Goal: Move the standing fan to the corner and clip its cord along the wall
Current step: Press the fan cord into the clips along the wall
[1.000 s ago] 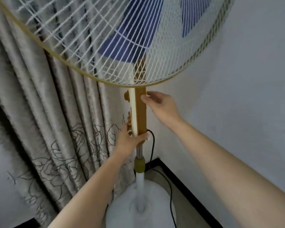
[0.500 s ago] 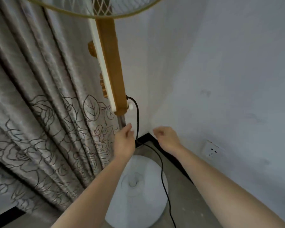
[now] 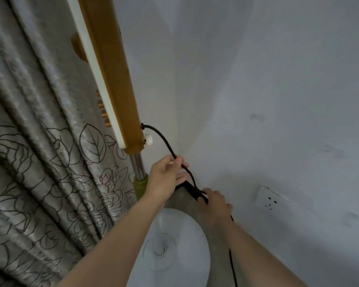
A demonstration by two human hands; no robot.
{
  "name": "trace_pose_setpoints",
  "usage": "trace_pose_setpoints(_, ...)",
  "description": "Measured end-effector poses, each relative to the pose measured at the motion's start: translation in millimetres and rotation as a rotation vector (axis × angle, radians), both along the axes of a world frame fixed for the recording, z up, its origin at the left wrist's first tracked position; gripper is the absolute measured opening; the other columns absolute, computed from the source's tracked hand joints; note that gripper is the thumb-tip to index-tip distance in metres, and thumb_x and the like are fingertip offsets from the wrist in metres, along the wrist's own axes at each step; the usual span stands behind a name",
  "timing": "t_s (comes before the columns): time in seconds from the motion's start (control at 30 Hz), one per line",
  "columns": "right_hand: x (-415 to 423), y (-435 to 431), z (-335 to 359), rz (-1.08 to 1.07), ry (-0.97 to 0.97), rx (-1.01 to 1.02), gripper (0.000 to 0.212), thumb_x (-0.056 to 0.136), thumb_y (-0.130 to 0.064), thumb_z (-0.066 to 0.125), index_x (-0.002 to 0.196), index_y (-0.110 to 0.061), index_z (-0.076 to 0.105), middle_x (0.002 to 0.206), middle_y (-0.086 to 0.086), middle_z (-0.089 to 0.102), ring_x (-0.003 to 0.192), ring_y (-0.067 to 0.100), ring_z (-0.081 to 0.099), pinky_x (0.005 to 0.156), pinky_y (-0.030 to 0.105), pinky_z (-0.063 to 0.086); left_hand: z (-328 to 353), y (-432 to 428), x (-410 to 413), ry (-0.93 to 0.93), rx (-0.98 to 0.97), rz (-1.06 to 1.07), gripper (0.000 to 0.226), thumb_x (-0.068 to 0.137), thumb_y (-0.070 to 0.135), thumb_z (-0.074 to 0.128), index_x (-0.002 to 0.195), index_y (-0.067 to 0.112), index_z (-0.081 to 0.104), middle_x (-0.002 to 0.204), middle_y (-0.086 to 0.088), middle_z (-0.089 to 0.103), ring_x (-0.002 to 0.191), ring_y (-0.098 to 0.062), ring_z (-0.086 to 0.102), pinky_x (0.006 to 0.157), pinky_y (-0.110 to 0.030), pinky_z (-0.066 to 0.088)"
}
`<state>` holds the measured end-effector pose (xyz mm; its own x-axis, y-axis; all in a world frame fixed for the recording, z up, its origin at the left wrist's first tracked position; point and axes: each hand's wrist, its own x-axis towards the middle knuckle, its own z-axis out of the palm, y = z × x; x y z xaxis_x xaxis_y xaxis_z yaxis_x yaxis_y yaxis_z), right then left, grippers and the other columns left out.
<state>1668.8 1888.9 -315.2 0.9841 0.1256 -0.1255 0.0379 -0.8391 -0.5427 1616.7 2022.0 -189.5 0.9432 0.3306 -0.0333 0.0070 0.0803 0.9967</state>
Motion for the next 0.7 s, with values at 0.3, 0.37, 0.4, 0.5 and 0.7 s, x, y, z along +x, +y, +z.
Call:
trace_pose_setpoints(0.3,21.4,-82.2,112.8,-0.184,-0.334,0.451,0.035,0.101,-0.023,0.040,0.082,-0.001,0.058,0.060,0.001,0.050,0.054,0.017,0.045,0.048,0.028,0.032,27.5,-38.1,36.3,-0.020,-0.512,0.232,0.019,0.099,0.014,0.046,0.103,0.005,0.062,0.096,-0.011,0.068,0.086,-0.019,0.069,0.086,-0.029,0.053)
trace_pose_setpoints(0.37,23.7,-91.3,145.9,-0.191,-0.377,0.499,0.037,0.100,-0.021,0.042,0.083,0.005,0.062,0.063,0.005,0.053,0.058,0.019,0.047,0.052,0.029,0.034,37.3,-43.9,41.6,-0.013,-0.469,0.241,0.021,0.100,0.012,0.045,0.109,0.002,0.060,0.095,-0.013,0.066,0.084,-0.019,0.068,0.081,-0.029,0.053)
trace_pose_setpoints(0.4,24.0,-96.7,164.0,-0.181,-0.396,0.512,0.036,0.099,-0.020,0.043,0.084,0.007,0.063,0.066,0.008,0.055,0.060,0.019,0.048,0.054,0.029,0.035,44.1,-47.6,43.2,-0.004,-0.440,0.239,0.021,0.100,0.012,0.044,0.110,0.001,0.059,0.094,-0.013,0.066,0.085,-0.020,0.068,0.080,-0.030,0.053)
trace_pose_setpoints(0.5,21.7,-104.2,216.1,-0.125,-0.451,0.529,0.030,0.095,-0.016,0.050,0.080,0.006,0.065,0.066,0.008,0.058,0.061,0.019,0.051,0.058,0.030,0.037,58.7,-51.8,44.7,0.028,-0.364,0.249,0.021,0.099,0.014,0.048,0.107,-0.001,0.060,0.092,-0.012,0.068,0.083,-0.021,0.067,0.077,-0.031,0.056)
trace_pose_setpoints(0.7,31.8,-86.0,284.7,0.050,-0.514,0.627,0.038,0.089,-0.012,0.055,0.053,-0.015,0.044,0.048,-0.006,0.034,0.044,0.008,0.030,0.046,0.025,0.024,67.2,-47.5,51.5,0.000,-0.431,0.236,0.016,0.093,0.012,0.057,0.102,0.000,0.063,0.088,-0.010,0.069,0.079,-0.018,0.068,0.072,-0.030,0.057)
